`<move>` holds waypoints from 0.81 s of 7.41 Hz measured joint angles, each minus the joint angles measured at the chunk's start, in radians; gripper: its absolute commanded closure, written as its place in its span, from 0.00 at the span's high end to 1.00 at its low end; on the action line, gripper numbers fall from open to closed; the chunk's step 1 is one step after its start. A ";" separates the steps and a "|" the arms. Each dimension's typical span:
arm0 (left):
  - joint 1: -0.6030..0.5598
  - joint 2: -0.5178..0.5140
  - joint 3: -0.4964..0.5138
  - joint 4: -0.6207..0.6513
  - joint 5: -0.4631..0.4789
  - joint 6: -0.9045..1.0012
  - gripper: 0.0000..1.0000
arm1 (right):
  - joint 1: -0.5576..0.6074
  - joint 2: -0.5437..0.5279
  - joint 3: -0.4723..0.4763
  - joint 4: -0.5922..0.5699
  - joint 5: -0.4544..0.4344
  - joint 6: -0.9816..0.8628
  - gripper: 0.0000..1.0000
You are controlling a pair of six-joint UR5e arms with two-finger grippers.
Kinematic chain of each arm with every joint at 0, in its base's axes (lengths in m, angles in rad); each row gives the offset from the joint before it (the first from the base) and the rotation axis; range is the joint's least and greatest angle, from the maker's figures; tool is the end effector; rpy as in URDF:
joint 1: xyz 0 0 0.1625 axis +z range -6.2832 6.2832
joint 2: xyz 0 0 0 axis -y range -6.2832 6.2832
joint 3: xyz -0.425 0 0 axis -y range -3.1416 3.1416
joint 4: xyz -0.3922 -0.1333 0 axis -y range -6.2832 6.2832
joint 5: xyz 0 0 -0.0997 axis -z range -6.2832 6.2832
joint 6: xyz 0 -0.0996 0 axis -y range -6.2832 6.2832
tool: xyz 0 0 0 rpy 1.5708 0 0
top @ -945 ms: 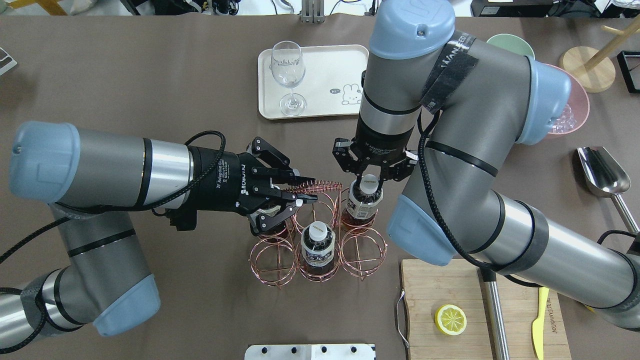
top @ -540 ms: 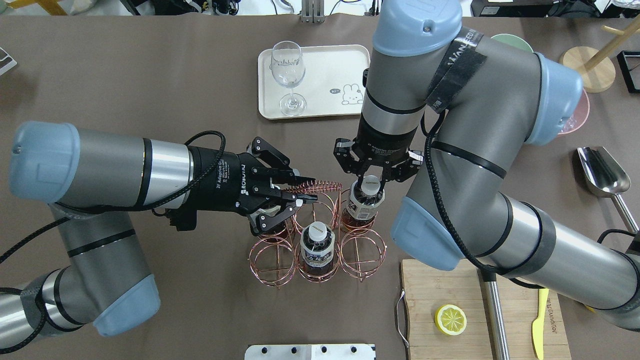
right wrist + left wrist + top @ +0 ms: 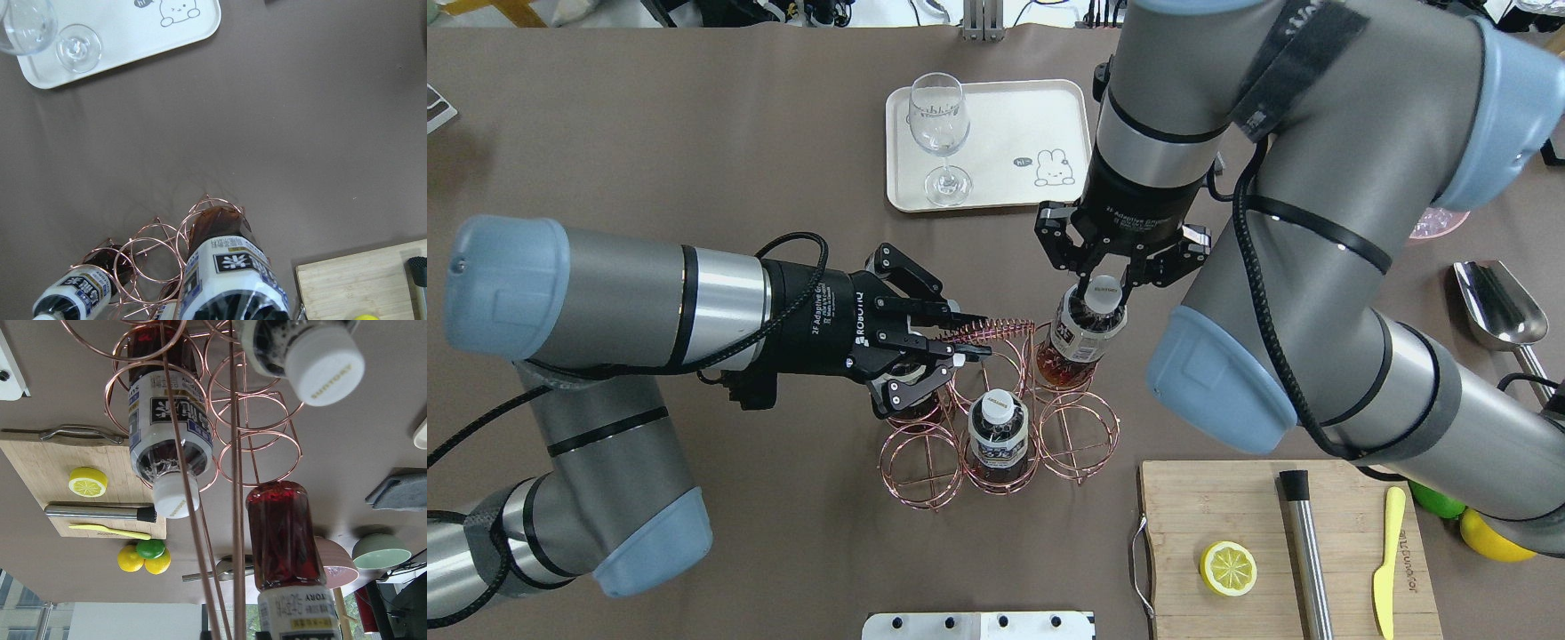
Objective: Take tea from basket to plate
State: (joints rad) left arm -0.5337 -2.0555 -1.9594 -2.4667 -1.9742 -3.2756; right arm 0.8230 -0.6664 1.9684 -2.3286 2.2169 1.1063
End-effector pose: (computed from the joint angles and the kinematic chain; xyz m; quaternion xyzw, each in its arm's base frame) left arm 0.3998 -0.3457 0.1221 -0.5247 0.5616 -0.4909 0.4103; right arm -0.3302 -0.4639 0.0635 -0.0916 -0.3874 0.0789 0.9140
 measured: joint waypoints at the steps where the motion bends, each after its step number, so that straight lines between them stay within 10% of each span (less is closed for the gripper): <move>1: 0.000 0.001 0.000 0.000 0.000 0.000 0.00 | 0.036 0.039 -0.023 -0.026 0.024 -0.016 0.00; 6: -0.001 0.002 -0.003 0.000 -0.002 0.000 0.00 | 0.157 0.197 -0.335 0.002 0.066 -0.242 0.00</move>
State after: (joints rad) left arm -0.5350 -2.0539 -1.9627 -2.4667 -1.9758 -3.2757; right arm 0.9796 -0.4696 1.6336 -2.3264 2.2831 0.8647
